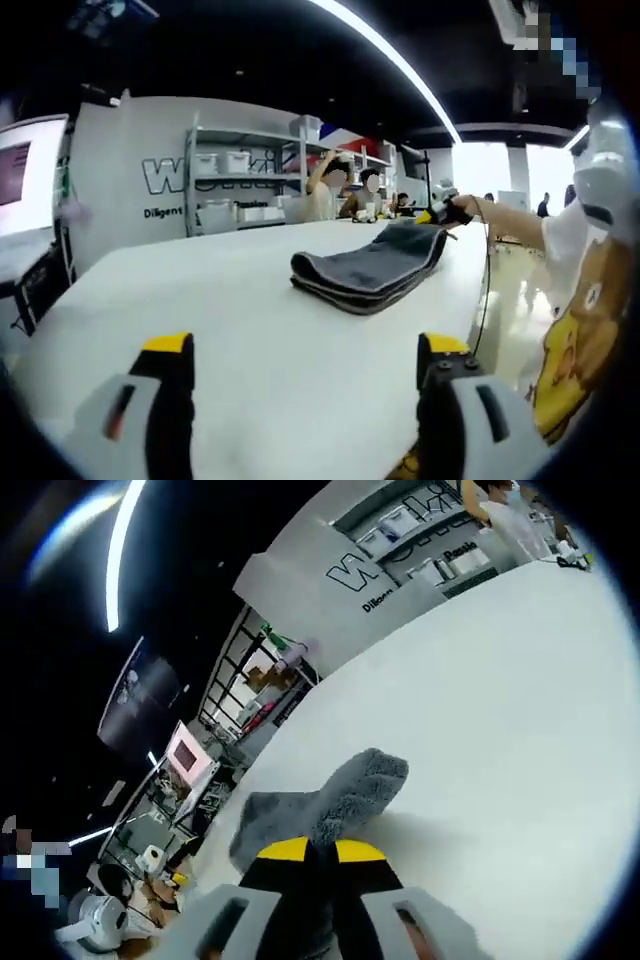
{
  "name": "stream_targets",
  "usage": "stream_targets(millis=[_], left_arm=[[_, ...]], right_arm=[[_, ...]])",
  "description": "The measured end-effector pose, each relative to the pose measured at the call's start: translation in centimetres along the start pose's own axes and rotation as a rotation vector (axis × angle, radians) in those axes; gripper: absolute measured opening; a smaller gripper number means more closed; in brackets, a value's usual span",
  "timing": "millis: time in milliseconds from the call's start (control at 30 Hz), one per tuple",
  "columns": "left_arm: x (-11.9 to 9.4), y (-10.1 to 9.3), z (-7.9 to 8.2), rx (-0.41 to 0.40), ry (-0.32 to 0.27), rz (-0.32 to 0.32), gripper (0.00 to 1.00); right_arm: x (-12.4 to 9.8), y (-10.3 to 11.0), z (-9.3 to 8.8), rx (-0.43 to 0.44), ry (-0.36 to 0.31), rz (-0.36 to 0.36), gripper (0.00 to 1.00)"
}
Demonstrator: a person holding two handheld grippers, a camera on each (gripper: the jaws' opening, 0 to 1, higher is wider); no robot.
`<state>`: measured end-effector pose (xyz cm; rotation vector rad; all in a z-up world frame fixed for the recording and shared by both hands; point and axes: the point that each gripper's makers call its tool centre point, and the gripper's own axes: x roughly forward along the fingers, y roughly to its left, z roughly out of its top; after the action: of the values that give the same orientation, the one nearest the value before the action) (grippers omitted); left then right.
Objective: Fold the towel on the table until its edges align and the towel forms a compact rectangular stack.
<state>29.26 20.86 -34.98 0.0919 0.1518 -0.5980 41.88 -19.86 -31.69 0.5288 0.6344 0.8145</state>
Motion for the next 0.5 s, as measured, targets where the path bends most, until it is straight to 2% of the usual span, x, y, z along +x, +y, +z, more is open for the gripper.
stream_targets(millis=[67,267,500], left_arm=[[0.3,-0.2,0.3,0.012,-0.005,-0.002,0.97],[0.9,-1.2,0.6,0.022,-0.02,-0.038,0.97],[0.7,-1.7,0.3,0.018,-0.027,-0.056,0.97]], right_arm=[[1.0,2.4,0.2,-0.044,0.014,0.008,0.07],[4.1,7.0,1.2,-0.154,0.075,0.042,0.07],[8.5,9.8,1.2,-0.189,0.139,0.053,0.07]])
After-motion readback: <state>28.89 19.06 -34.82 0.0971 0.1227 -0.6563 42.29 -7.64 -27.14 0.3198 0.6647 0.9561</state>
